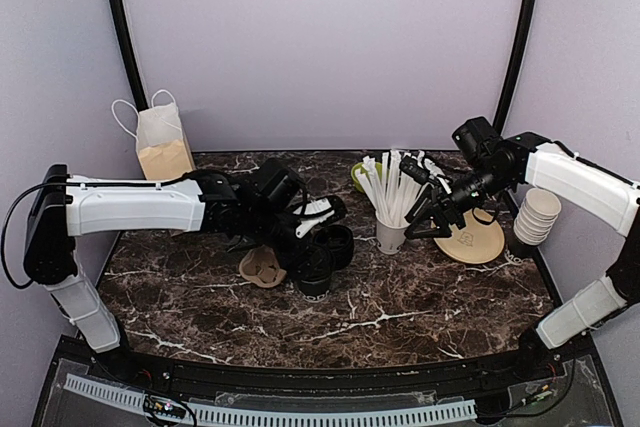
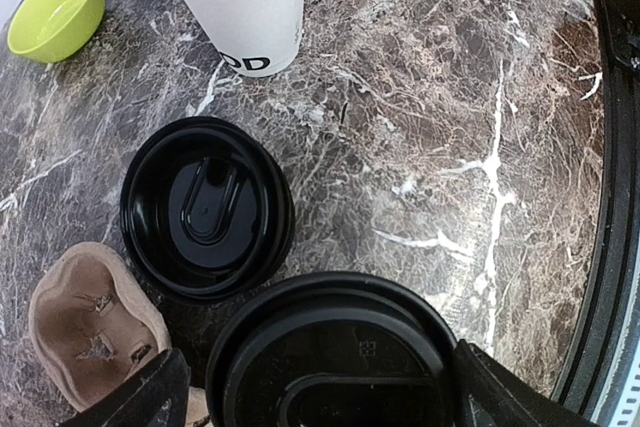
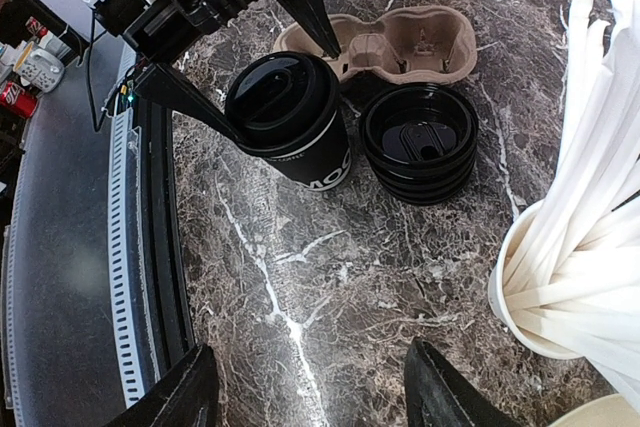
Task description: Pack the takeout coffee
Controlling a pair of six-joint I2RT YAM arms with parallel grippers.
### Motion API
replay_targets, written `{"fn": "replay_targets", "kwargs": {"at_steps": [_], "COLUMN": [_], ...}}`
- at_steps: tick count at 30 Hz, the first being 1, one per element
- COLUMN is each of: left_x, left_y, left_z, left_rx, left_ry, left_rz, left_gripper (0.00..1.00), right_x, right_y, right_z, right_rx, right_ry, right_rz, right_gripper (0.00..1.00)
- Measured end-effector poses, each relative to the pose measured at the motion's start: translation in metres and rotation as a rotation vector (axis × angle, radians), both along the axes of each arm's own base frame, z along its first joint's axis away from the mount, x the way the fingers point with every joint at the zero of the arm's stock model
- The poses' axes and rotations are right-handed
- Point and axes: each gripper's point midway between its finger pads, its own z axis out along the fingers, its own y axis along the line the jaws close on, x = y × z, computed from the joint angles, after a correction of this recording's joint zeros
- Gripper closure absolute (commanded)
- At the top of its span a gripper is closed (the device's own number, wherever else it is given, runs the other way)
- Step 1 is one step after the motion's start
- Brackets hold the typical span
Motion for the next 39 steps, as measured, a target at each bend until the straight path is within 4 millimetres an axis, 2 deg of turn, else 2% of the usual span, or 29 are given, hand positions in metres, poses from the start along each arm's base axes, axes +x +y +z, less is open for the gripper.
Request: {"fn": "replay_targets", "kwargs": {"at_steps": [3, 11, 22, 28, 31, 37, 39], "left_x": [0.000, -0.002, 0.000, -0.008, -0.014, -0.013, -0.009], "left_y": [0.000, 0.000, 0.002, 0.008, 0.011, 0.019, 0.024], "left_z": [-0.003, -0.005, -0.004, 0.000, 0.015, 0.075, 0.088], "left_rx": [0.007, 0.013, 0.022, 0.022, -0.006, -0.105, -0.116], "left_ry": [0.009, 0.019, 0.013, 0.065, 0.084, 0.022, -0.010], "left_rz": [-0.001, -0.001, 0.012, 0.032, 0.045, 0.089, 0.113], "left_gripper": [0.13, 0.13, 0.25, 0.30, 0.30, 0.30, 0.30], "right_x": [0.000, 0.000, 0.000, 0.000, 0.000, -0.001, -0.001], "right_y": [0.000, 0.000, 0.000, 0.000, 0.000, 0.001, 0.002], "right_z": [0.000, 0.000, 0.000, 0.000, 0.000, 0.000, 0.001], "right_rx": [0.000, 0.001, 0.001, 0.003, 0.003, 0.007, 0.011], "right_ry": [0.000, 0.000, 0.000, 0.003, 0.004, 0.009, 0.011], "right_rz": [0.000, 0.000, 0.000, -0.001, -0.001, 0.002, 0.004], "right_gripper": [0.36, 0.36, 0.37, 0.37, 0.37, 0.37, 0.37]}}
